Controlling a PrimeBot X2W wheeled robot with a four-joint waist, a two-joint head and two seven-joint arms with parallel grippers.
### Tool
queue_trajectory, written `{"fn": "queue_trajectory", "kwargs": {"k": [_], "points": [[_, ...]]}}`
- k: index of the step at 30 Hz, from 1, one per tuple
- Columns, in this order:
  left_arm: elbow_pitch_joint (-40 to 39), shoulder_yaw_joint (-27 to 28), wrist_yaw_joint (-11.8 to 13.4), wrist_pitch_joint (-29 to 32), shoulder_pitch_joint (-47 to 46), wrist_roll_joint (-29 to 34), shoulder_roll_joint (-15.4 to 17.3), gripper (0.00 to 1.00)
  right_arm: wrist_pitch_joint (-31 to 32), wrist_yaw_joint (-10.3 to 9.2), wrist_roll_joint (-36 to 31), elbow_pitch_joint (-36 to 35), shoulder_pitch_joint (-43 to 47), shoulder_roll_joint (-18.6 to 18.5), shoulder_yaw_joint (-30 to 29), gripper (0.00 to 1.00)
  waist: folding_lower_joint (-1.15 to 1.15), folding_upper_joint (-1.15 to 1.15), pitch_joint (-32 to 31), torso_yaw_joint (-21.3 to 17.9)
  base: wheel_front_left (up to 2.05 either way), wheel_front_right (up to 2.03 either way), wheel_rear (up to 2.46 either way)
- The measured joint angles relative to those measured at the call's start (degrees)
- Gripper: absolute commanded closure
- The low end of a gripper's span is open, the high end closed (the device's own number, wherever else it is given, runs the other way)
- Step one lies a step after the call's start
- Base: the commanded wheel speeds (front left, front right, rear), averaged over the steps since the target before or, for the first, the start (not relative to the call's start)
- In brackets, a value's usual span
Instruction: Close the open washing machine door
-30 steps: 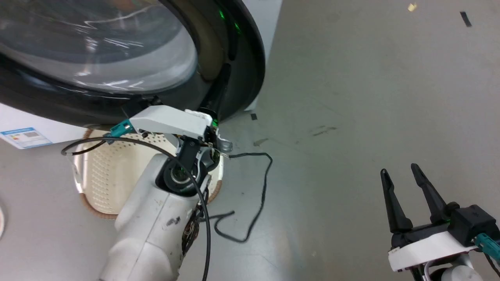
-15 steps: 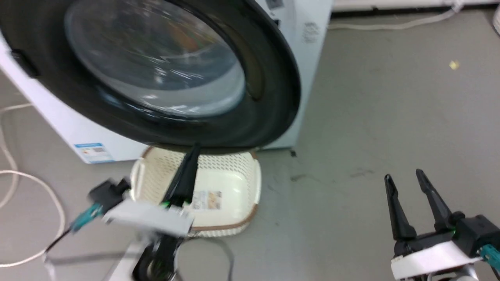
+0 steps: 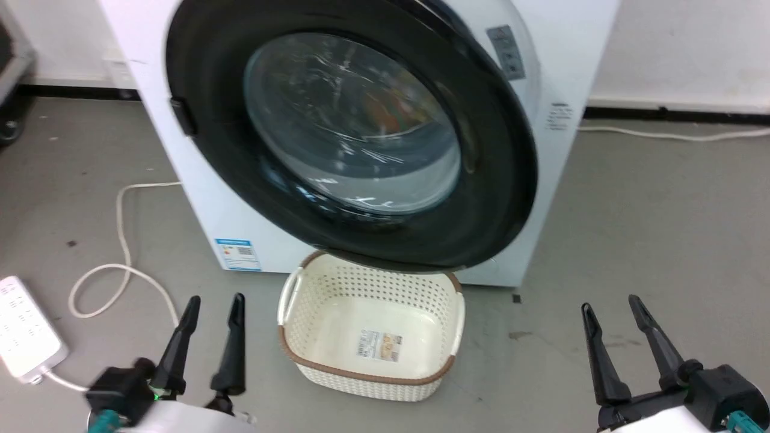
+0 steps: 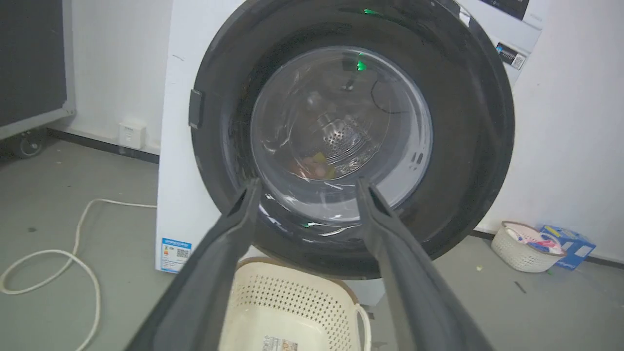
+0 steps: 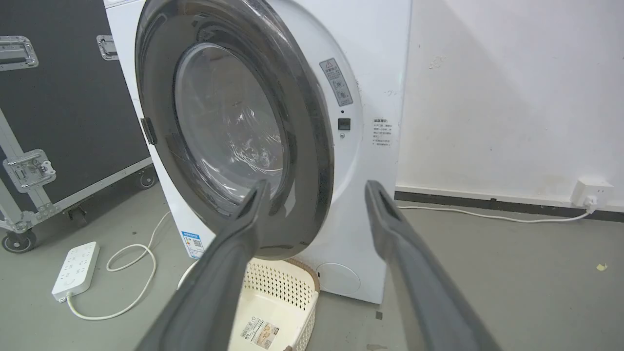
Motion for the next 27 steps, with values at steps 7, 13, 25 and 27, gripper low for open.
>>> {"fn": "queue_trajectory", "kwargs": {"k": [7, 13, 25, 27], "points": [[-2.09, -0.45, 2.60, 0.01, 1.96, 16.57, -2.03, 0.00, 0.00, 0.00, -0.01, 0.71, 0.26, 0.02, 0.45, 0.00, 0.00, 0.00, -1.06, 2.55, 0.00, 0.00, 0.00], [-1.97, -2.12, 3.08, 0.01, 3.15, 22.67, -2.42, 0.00, 0.00, 0.00, -0.02, 1.80, 0.27, 0.04, 0.60, 0.00, 0.01, 0.00, -0.53, 3.13, 0.00, 0.00, 0.00], [-1.25, -3.87, 3.33, 0.01, 0.65, 24.79, -4.43, 0.00, 0.88, 0.00, 2.44, 6.49, -8.97, -5.58, 5.10, 1.00, 0.02, 0.00, 7.16, 4.37, 0.00, 0.00, 0.00], [-0.62, -3.69, 3.58, 0.01, -0.33, 24.12, -5.04, 0.00, 2.22, 0.00, 4.09, 7.89, -12.80, -7.75, 7.03, 1.00, 0.02, 0.00, 9.01, 4.78, 0.00, 0.00, 0.00]]}}
